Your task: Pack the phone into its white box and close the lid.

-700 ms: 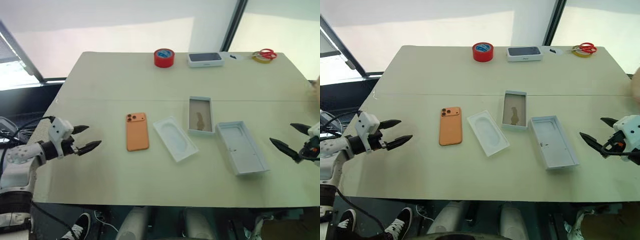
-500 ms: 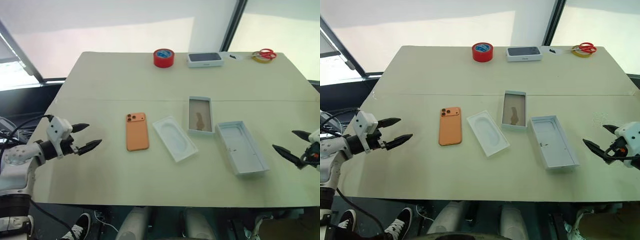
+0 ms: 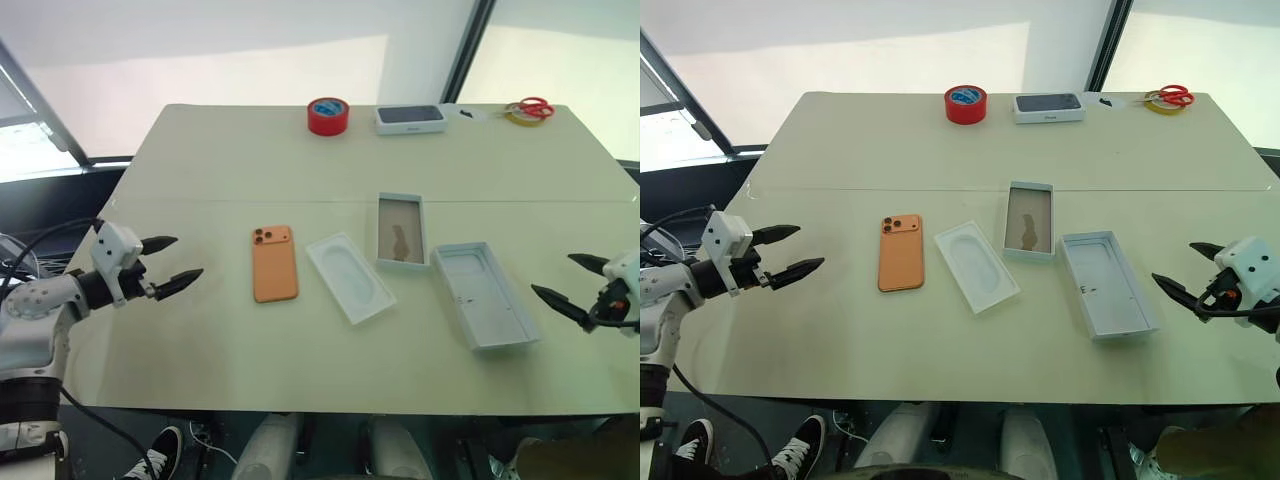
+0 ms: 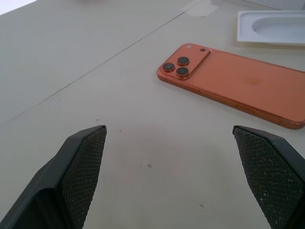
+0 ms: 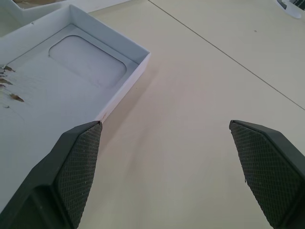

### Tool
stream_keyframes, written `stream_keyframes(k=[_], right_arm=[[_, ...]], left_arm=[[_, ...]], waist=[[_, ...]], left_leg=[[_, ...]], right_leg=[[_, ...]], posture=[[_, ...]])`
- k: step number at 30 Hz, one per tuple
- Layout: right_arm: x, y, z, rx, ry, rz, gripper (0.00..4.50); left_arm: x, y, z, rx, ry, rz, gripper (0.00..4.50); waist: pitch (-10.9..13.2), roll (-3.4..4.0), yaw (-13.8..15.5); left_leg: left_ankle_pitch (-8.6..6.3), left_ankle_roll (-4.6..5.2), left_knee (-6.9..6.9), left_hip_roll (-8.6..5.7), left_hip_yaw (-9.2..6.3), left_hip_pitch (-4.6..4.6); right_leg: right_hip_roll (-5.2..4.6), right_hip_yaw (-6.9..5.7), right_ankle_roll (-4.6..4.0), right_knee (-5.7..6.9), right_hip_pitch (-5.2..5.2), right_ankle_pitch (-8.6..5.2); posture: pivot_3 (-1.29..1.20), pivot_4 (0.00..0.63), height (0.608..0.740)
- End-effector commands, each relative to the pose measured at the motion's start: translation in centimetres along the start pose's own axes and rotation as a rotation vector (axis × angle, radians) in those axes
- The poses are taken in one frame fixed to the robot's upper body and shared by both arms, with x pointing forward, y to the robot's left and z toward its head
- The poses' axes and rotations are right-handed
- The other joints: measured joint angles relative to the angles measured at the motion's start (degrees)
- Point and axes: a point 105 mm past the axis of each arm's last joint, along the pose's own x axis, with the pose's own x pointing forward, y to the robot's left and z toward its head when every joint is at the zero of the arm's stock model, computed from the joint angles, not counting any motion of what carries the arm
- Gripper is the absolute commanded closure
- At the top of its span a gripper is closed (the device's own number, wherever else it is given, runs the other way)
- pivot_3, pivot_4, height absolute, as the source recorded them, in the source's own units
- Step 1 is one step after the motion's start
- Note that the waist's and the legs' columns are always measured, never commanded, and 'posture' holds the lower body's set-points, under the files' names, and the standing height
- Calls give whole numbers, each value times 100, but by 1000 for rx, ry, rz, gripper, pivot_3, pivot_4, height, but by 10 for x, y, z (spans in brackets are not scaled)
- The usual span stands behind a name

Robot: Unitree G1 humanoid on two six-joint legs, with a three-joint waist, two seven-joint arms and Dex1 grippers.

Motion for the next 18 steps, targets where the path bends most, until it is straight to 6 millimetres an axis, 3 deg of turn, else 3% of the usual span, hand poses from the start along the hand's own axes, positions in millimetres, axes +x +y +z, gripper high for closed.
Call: stream_keyframes(k=[1,10,14,18], right_arm=[[1,2,11,-18,-42,2,26],[5,8,18,-21,-55,33,26],[14,19,41,-42,-98,105,26],[27,43,72,-74,-160,230,26]], left_arm=[[0,0,11,56,-19,-20,33],[15,-17,17,-56,-13,-95,33],[33,-32,28,-116,-30,-116,33],[62,-68,41,-256,-55,-218,33]], waist=[[0,0,-3],[0,0,6],[0,0,0],[1,0,7]], left_leg=[[0,0,0,0,0,0],[0,0,0,1,0,0],[0,0,0,1,0,0],[0,0,2,2,0,0]], right_leg=[[0,0,0,0,0,0],[0,0,0,0,1,0],[0,0,-1,0,2,-1],[0,0,1,0,3,0]], posture=[[0,150,740],[0,150,740],[0,150,740],[0,150,740]])
